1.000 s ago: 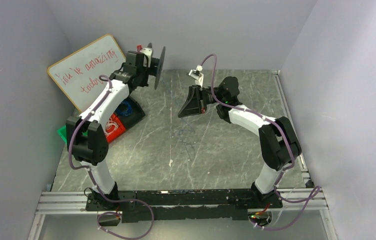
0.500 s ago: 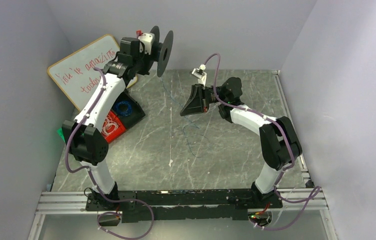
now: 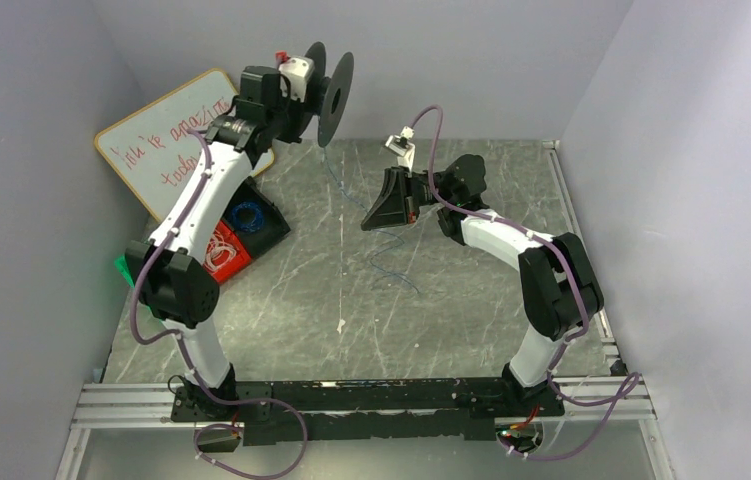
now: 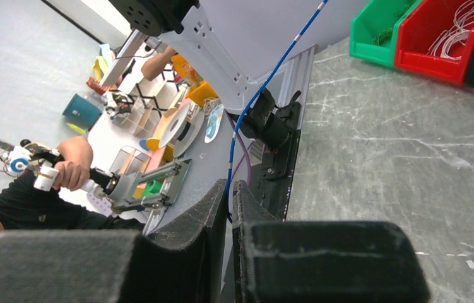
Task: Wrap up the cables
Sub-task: Wrap the cable around the cable reel.
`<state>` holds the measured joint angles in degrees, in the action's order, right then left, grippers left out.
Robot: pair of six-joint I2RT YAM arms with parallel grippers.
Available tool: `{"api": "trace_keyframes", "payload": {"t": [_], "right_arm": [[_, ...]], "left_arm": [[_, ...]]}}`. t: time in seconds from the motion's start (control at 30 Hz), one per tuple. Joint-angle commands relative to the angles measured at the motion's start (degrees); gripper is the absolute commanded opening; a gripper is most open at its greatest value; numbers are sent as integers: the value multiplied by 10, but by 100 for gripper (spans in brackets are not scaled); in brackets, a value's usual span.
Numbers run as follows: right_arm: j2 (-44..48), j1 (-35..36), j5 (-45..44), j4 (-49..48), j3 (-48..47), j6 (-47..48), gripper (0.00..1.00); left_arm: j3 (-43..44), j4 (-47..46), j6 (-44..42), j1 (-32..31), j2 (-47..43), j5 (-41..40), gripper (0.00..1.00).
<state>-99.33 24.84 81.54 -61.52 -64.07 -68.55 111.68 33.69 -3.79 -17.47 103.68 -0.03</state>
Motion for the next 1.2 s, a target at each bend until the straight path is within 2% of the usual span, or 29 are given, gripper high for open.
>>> {"api": "trace_keyframes", "payload": {"t": [0.0,0.17,0.33,0.43,0.7,0.83,1.17], "right_arm": [[13,-4,7,-37,0,0,12],[19,-8,5,-61,3,-21,12],[21,-11,5,-84,4,-40,12],[20,-12,4,-98,5,-49,12],[25,-10,11,-161,12,-82,12],[24,-1,13,-160,17,-72,14],[-6,58,35,-66,13,19,14]], "left_arm": [[6,-63,-1,-35,9,-46,2],[-44,-80,-15,-68,9,-80,2],[-102,-101,-22,-68,-17,-72,2],[-105,-103,-20,-60,-28,-58,2],[-4,-53,34,-6,-16,42,2],[40,-40,75,15,-13,74,2],[137,-28,144,82,8,147,2]]}}
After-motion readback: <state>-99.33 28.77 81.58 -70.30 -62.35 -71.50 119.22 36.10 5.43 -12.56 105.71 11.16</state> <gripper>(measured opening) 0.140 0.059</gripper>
